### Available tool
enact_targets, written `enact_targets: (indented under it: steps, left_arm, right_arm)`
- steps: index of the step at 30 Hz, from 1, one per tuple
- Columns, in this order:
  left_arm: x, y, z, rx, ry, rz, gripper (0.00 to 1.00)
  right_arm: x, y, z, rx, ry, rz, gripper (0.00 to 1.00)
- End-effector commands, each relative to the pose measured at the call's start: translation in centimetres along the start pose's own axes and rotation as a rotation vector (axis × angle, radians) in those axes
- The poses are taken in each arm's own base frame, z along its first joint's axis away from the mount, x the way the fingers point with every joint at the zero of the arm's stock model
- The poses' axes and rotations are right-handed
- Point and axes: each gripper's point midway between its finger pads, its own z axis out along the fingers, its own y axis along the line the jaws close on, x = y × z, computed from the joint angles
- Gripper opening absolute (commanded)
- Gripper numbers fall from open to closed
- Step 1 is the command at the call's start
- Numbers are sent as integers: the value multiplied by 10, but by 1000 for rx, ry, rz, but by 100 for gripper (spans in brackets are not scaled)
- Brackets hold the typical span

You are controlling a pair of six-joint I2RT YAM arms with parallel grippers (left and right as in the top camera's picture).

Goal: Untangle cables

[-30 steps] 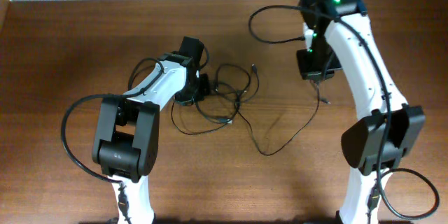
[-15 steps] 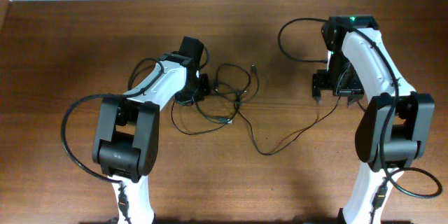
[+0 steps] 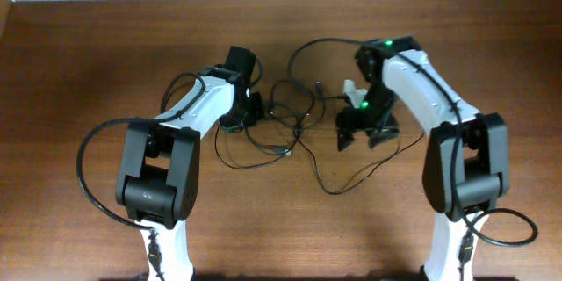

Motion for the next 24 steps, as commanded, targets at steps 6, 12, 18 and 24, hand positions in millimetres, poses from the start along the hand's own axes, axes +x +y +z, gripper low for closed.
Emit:
enact_targets:
  steps: [6,12,18,24]
  left_arm:
    - [11,23,20,-86,38,0,6]
    - [11,22,20,-79,40,0,6]
    - [11,22,20,-80,41,0,6]
    - [12,22,20,-82,43,0,6]
  right_arm:
    - [-6,65,63,26,-18,-201,77]
    - [-17,68,86,24,-79,-222,51]
    - [-22,69,86,21,-101,-230,26]
    - [-23,68,87,25,-106,-209,4]
